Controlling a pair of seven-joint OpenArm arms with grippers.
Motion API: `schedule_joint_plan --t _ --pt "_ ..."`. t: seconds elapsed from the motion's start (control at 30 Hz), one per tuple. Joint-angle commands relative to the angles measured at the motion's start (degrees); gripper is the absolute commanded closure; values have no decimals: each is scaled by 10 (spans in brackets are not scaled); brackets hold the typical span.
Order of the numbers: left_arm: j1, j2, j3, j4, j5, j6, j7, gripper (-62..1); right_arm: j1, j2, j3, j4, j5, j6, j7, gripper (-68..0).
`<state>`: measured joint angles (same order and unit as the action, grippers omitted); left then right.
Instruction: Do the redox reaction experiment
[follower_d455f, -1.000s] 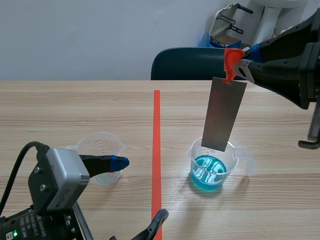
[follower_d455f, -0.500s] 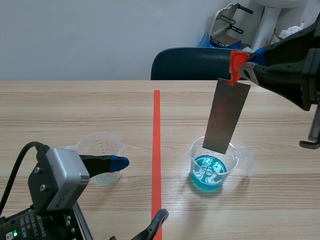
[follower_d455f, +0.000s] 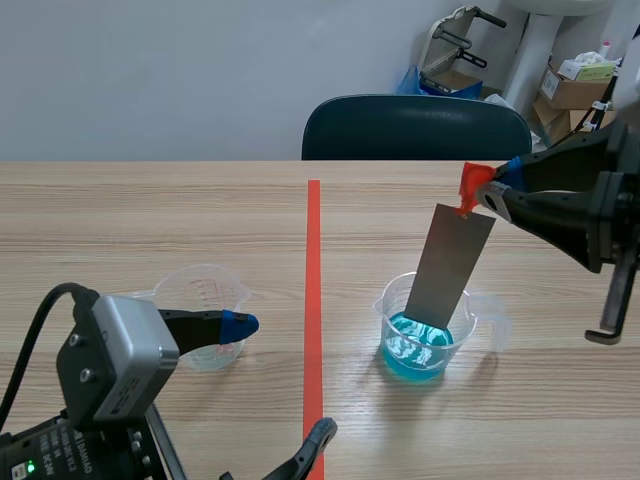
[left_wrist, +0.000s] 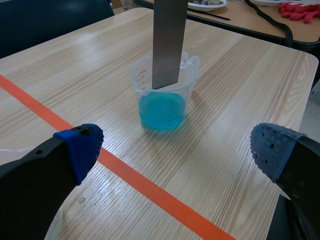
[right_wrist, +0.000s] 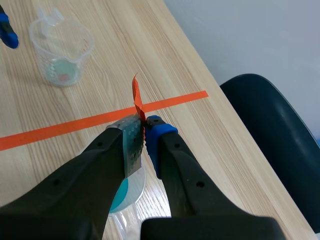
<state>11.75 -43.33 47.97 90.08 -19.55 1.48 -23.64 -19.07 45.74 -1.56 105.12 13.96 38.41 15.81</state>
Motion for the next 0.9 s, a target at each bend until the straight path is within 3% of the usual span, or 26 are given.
schedule_joint_plan --t 0.0,0.1,0.37,0.53,0.67,0.87 --pt "0 5 1 4 -1 -1 -8 -623 7 -10 -3 -7 -6 -2 21 -9" --pt "0 5 1 4 -1 -1 -9 -623 7 -21 -14 -28 -36 -2 52 -9" --pt "0 5 1 4 -1 -1 -8 -623 25 -29 -50 -89 -84 -42 118 -9" --pt "0 5 1 4 -1 -1 -8 -623 49 -30 -75 -116 -89 -46 127 -9" --pt "0 5 1 4 -1 -1 -8 -623 58 -35 -84 -131 -99 -72 131 -8" --pt "0 5 1 4 -1 -1 -8 -623 59 -35 -87 -133 -99 -72 131 -8"
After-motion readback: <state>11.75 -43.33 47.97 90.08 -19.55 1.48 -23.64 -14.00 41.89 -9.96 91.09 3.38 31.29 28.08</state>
